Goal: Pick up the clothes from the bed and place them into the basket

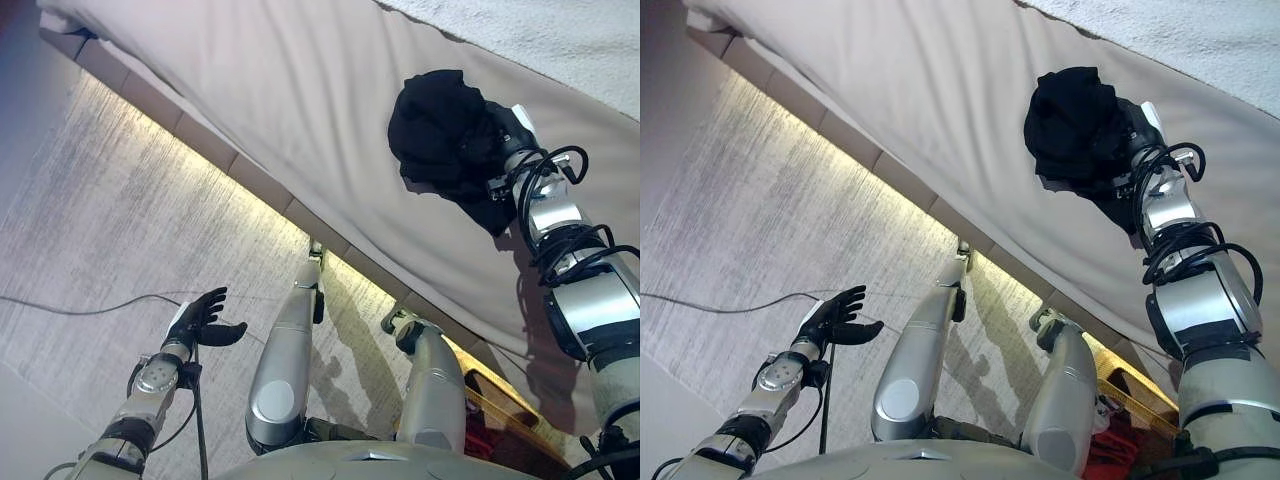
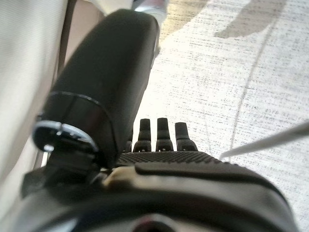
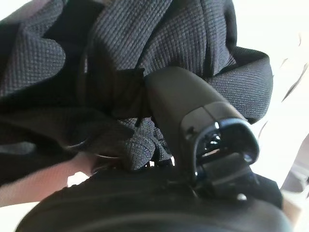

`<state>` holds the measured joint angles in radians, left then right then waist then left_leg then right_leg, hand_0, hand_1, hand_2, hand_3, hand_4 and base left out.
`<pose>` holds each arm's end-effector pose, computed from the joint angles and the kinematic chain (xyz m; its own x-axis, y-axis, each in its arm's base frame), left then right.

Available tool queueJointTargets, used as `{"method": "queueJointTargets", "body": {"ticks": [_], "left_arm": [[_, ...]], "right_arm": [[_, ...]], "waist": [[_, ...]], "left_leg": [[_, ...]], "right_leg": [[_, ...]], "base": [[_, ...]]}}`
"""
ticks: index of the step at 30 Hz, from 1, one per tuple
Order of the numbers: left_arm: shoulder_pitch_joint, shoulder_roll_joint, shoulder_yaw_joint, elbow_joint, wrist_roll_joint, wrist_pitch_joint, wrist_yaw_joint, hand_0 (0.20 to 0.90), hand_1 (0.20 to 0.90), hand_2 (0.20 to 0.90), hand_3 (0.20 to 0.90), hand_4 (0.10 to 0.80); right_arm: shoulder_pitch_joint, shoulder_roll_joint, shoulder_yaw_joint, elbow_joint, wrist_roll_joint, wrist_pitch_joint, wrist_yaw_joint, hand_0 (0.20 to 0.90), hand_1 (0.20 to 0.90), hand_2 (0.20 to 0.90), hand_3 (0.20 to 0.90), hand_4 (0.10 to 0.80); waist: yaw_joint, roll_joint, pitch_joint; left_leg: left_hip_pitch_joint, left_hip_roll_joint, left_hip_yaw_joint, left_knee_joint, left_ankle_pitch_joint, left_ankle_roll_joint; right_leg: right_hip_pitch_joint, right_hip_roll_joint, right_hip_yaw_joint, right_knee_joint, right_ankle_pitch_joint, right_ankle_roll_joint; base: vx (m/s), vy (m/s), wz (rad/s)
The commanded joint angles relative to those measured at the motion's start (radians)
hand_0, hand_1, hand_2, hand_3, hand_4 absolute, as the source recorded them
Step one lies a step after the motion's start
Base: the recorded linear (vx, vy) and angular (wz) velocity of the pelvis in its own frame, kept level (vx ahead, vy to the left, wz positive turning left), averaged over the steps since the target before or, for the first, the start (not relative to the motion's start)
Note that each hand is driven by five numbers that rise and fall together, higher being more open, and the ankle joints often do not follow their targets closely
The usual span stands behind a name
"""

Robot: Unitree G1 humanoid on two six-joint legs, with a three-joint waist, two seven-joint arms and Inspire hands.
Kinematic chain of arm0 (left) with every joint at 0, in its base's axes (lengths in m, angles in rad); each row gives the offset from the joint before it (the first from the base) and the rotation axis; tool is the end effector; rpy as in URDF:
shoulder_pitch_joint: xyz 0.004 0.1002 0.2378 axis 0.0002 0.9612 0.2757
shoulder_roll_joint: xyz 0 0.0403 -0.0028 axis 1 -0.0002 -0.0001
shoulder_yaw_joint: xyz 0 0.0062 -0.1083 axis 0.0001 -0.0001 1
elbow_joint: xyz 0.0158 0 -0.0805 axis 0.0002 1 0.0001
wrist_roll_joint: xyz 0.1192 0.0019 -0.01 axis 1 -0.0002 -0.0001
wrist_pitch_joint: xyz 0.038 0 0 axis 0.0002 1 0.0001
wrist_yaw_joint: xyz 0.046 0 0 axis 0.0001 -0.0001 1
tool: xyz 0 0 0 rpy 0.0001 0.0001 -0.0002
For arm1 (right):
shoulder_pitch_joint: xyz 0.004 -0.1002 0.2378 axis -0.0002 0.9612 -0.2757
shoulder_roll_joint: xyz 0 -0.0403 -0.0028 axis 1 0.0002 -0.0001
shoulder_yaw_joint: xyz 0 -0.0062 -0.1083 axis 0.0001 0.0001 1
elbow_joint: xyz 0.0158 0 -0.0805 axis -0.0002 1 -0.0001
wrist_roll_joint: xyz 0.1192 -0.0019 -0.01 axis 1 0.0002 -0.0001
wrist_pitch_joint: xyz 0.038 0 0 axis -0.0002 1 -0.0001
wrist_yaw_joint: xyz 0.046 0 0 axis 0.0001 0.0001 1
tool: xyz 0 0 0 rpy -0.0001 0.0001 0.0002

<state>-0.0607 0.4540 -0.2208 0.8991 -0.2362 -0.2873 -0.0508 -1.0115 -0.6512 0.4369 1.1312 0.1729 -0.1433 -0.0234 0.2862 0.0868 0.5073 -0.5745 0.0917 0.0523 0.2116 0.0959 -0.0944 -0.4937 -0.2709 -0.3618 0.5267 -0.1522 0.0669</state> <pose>0.1662 0.2709 -0.0749 0.8388 0.0898 -0.5370 0.0753 0.9577 0.2779 0.3692 -0.2712 0.1606 0.9915 -0.1286 0.0217 0.1142 0.7756 -0.6208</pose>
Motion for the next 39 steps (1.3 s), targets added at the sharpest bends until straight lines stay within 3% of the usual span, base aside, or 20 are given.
{"method": "queueJointTargets", "body": {"ticks": [1,4,5,6,7,11,14,17,20,22,28,31,39], "left_arm": [[0.062,0.035,-0.016,-0.003,-0.004,-0.04,0.007,0.9,0.9,0.9,0.9,0.8],[0.054,0.033,-0.022,-0.004,-0.005,-0.038,0.01,0.9,0.9,0.9,0.9,0.8],[0.052,0.032,-0.031,-0.008,-0.005,-0.033,0.017,0.9,0.9,0.9,0.9,0.8],[0.048,0.033,-0.037,-0.01,-0.008,-0.029,0.022,0.9,0.9,0.9,0.9,0.8],[0.047,0.031,-0.042,-0.009,-0.012,-0.029,0.032,0.9,0.9,0.9,0.9,0.8],[0.05,0.03,-0.053,-0.012,-0.017,-0.022,0.055,0.9,0.9,0.9,0.9,0.8],[0.056,0.021,-0.05,0.0,-0.011,-0.033,0.068,0.9,0.9,0.9,0.9,0.8],[0.061,0.003,-0.045,0.013,0.001,-0.045,0.082,0.9,0.9,0.9,0.9,0.8],[0.067,-0.017,-0.047,0.025,0.008,-0.06,0.09,0.9,0.9,0.9,0.9,0.8],[0.074,-0.037,-0.05,0.04,0.014,-0.073,0.102,0.9,0.9,0.9,0.9,0.8],[0.092,-0.103,-0.061,0.084,0.038,-0.097,0.135,0.9,0.9,0.9,0.9,0.8],[0.104,-0.132,-0.062,0.106,0.049,-0.103,0.146,0.9,0.9,0.9,0.9,0.8],[0.161,-0.171,-0.047,0.114,0.078,-0.07,0.166,0.9,0.9,0.9,0.9,0.8]], "right_arm": [[0.048,0.026,0.047,-0.063,-0.097,-0.05,0.03,0.9,0.9,0.9,0.9,0.8],[0.039,0.031,0.075,-0.036,-0.164,-0.02,0.015,0.9,0.9,0.9,0.9,0.8],[0.027,0.032,0.091,-0.01,-0.21,0.029,-0.024,0.851,0.851,0.851,0.842,0.742],[0.019,0.034,0.096,0.006,-0.222,0.045,-0.055,0.524,0.524,0.524,0.461,0.361],[0.015,0.034,0.095,0.014,-0.217,0.062,-0.091,0.3,0.3,0.3,0.2,0.1],[0.006,0.034,0.02,0.042,-0.029,0.073,-0.206,0.3,0.3,0.3,0.2,0.1],[0.016,0.029,-0.057,0.052,0.085,0.046,-0.223,0.3,0.3,0.3,0.2,0.1],[0.046,0.024,-0.174,0.047,0.328,-0.045,-0.206,0.3,0.3,0.3,0.2,0.1],[0.084,0.039,-0.289,0.021,0.543,-0.117,-0.109,0.3,0.3,0.3,0.2,0.1],[0.129,0.064,-0.383,-0.024,0.771,-0.139,0.04,0.3,0.3,0.3,0.2,0.1],[0.28,0.167,-0.507,-0.211,1.159,-0.091,0.352,0.3,0.3,0.3,0.2,0.1],[0.376,0.236,-0.529,-0.333,1.283,-0.085,0.447,0.3,0.3,0.3,0.2,0.1],[0.593,0.361,-0.535,-0.647,1.372,-0.088,0.565,0.3,0.3,0.3,0.2,0.1]], "waist": [[0.023,0.012,-0.058],[0.026,0.015,-0.054],[0.029,0.017,-0.052],[0.03,0.019,-0.049],[0.03,0.02,-0.047],[0.027,0.018,-0.045],[0.022,0.015,-0.048],[0.008,0.01,-0.058],[-0.008,0.008,-0.07],[-0.025,0.007,-0.083],[-0.069,0.003,-0.127],[-0.096,-0.005,-0.157],[-0.153,-0.036,-0.247]], "left_leg": [[0.028,0.047,-0.043,0.011,-0.011,-0.012],[0.026,0.043,-0.045,0.014,-0.009,-0.012],[0.022,0.04,-0.046,0.012,-0.007,-0.01],[0.019,0.039,-0.048,0.015,-0.008,-0.009],[0.016,0.038,-0.05,0.016,-0.008,-0.009],[0.02,0.037,-0.048,0.0,-0.007,-0.01],[0.034,0.038,-0.046,-0.007,-0.011,-0.01],[0.057,0.041,-0.041,-0.013,-0.017,-0.015],[0.09,0.046,-0.032,-0.024,-0.023,-0.019],[0.125,0.049,-0.021,-0.038,-0.027,-0.024],[0.216,0.061,0.026,-0.098,0.005,-0.028],[0.273,0.064,0.049,-0.14,0.009,-0.033],[0.408,0.066,0.103,-0.234,0.031,-0.037]], "right_leg": [[-0.028,0.042,-0.018,-0.048,0.048,-0.016],[-0.023,0.044,-0.018,-0.057,0.051,-0.016],[-0.024,0.045,-0.017,-0.06,0.053,-0.016],[-0.028,0.044,-0.016,-0.057,0.053,-0.017],[-0.027,0.047,-0.016,-0.058,0.053,-0.019],[-0.017,0.056,-0.014,-0.078,0.057,-0.018],[0.002,0.062,-0.013,-0.096,0.057,-0.017],[0.031,0.072,-0.009,-0.119,0.058,-0.017],[0.063,0.085,0.0,-0.141,0.054,-0.017],[0.098,0.097,0.008,-0.169,0.052,-0.017],[0.197,0.121,0.008,-0.27,0.088,-0.023],[0.255,0.126,0.018,-0.32,0.093,-0.017],[0.41,0.139,0.046,-0.445,0.116,-0.001]], "base": [[0.018,0.017,-0.27],[-0.015,0.022,0.35],[-0.034,0.028,-0.41],[-0.043,0.035,-0.4],[-0.035,0.027,0.1],[-0.046,0.001,0.18],[-0.016,0.0,0.1],[0.0,0.0,0.02],[0.025,0.037,-0.08],[0.037,0.046,-0.05],[-0.012,0.068,-0.11],[0.036,0.075,-0.17],[0.062,0.043,-0.12]]}}
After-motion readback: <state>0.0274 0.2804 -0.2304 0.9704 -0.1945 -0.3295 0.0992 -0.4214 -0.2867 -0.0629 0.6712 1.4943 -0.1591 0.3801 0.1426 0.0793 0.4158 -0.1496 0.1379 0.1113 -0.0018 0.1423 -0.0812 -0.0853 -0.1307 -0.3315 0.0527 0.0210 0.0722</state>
